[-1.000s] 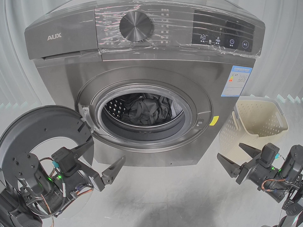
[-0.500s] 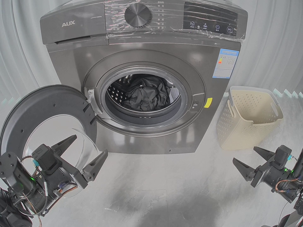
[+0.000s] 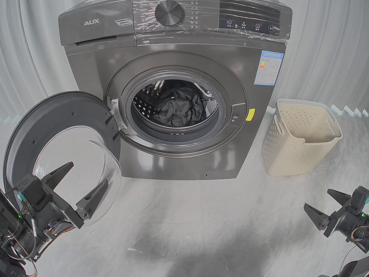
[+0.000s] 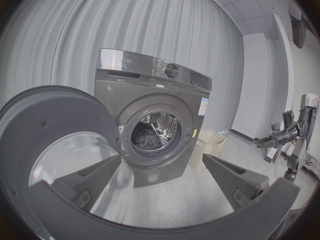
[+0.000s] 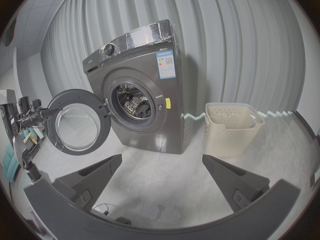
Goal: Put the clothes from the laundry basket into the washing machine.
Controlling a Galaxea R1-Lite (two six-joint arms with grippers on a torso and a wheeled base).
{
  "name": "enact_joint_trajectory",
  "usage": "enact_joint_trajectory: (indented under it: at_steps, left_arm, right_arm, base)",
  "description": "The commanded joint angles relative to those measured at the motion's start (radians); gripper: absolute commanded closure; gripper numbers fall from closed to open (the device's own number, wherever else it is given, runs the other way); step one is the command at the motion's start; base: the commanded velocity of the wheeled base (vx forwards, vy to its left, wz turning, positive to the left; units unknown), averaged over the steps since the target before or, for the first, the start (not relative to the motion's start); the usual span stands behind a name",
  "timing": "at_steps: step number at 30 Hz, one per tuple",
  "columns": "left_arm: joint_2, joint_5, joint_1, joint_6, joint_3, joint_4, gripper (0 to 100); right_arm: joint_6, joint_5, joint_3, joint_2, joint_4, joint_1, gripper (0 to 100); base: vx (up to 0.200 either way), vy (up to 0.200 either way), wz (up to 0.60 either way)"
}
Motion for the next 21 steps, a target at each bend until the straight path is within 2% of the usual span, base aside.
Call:
enact_joint_trajectory:
  at_steps: [1, 3, 5, 8, 10, 14, 17, 19, 21]
  left_arm:
    - [-0.292, -0.053, 0.116, -0.011, 0.016, 0.257, 0]
    - [-0.409, -0.055, 0.116, -0.021, 0.016, 0.379, 0]
    - [-0.516, -0.055, 0.116, -0.027, 0.016, 0.495, 0]
    - [-0.652, -0.058, 0.116, -0.027, 0.014, 0.649, 0]
    - [-0.732, -0.061, 0.158, -0.031, 0.016, 0.741, 0]
    - [-0.838, -0.073, 0.285, -0.05, 0.017, 0.837, 0]
    - [-0.921, -0.084, 0.36, -0.05, 0.017, 0.905, 0]
    - [-0.999, -0.09, 0.405, -0.048, 0.017, 0.988, 0]
    - [-1.11, -0.125, 0.443, -0.039, 0.017, 1.101, 0]
  right_arm:
    - [-0.008, 0.008, 0.017, -0.48, 0.37, -0.159, 0]
    - [-0.051, 0.03, 0.017, -0.657, 0.479, -0.251, 0]
    - [-0.077, 0.067, 0.017, -0.806, 0.584, -0.312, 0]
    - [-0.079, 0.093, 0.016, -0.93, 0.735, -0.389, 0]
    - [-0.071, 0.103, 0.006, -0.982, 0.786, -0.431, 0]
    - [-0.082, 0.157, -0.001, -1.039, 0.803, -0.493, 0]
    - [-0.1, 0.159, 0.003, -1.045, 0.789, -0.49, 0]
    - [-0.097, 0.159, 0.003, -1.045, 0.789, -0.49, 0]
    - [-0.113, 0.145, 0.006, -1.045, 0.786, -0.49, 0]
  base:
    - [-0.2, 0.0, 0.0]
    - [-0.2, 0.0, 0.0]
    - [-0.2, 0.0, 0.0]
    - [-0.067, 0.0, 0.0]
    - [0.0, 0.0, 0.0]
    - [0.0, 0.0, 0.0]
    - [0.0, 0.0, 0.0]
    - [0.0, 0.0, 0.0]
    - [0.0, 0.0, 0.0]
